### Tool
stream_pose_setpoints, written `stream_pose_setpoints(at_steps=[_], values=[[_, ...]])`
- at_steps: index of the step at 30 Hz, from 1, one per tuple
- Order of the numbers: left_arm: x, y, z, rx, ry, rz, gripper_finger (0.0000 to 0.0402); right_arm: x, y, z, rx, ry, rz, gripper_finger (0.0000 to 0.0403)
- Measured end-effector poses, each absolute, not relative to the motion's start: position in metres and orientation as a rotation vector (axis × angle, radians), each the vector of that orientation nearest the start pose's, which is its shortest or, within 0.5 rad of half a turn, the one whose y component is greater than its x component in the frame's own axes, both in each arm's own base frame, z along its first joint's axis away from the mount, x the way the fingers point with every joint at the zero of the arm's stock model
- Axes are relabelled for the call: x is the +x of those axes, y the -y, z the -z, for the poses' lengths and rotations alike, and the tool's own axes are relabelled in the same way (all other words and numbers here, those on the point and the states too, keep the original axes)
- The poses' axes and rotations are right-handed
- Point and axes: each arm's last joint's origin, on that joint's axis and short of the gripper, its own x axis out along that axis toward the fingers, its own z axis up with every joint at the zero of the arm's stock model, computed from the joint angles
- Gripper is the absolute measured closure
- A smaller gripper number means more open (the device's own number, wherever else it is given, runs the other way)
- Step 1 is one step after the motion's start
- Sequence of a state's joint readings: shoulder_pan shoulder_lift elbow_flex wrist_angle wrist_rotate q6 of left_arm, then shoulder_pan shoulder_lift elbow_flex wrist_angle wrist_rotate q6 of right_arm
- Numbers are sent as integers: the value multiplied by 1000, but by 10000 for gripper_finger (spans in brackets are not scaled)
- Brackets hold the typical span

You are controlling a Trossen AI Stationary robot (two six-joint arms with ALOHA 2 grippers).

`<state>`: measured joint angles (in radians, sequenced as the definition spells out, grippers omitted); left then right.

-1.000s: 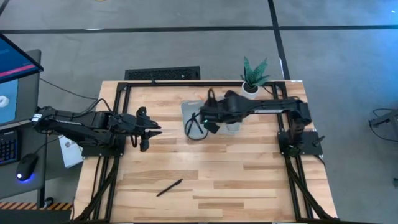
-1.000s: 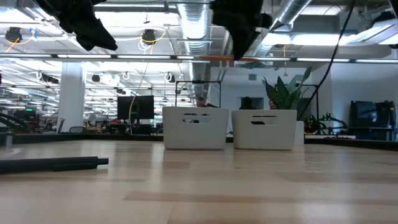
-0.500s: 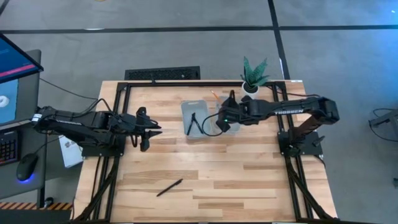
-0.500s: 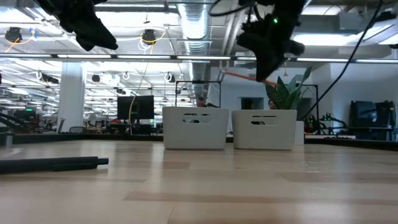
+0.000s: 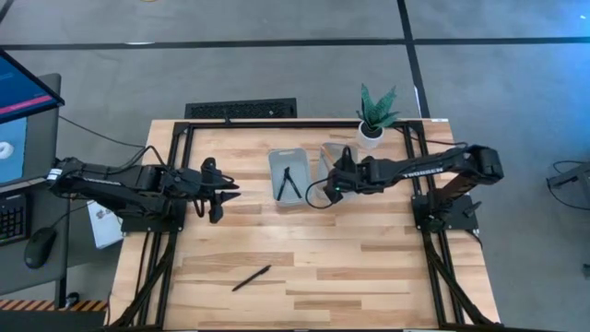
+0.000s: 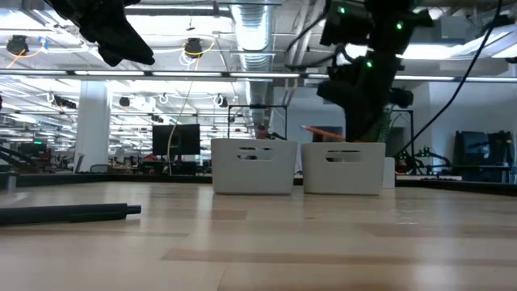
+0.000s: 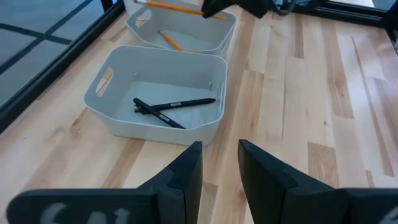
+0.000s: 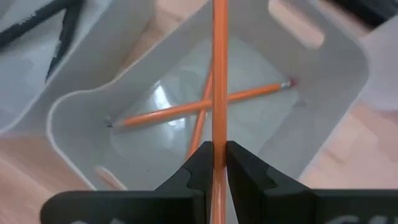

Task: Sort pens & pencils
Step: Put the yellow pencil into the right gray bin

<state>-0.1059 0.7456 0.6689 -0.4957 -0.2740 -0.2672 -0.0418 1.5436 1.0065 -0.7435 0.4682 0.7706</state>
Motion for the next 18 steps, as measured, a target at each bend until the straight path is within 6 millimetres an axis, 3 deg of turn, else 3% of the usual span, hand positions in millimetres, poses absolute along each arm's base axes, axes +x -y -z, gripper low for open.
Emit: stream_pose_setpoints(at_steps=[3, 18], values=[[155, 9, -272, -151, -536, -238, 308, 275, 24, -196, 405, -1029, 902, 338], [155, 9, -272, -160, -535, -242, 308, 274, 29, -195, 458, -1040, 909, 338]])
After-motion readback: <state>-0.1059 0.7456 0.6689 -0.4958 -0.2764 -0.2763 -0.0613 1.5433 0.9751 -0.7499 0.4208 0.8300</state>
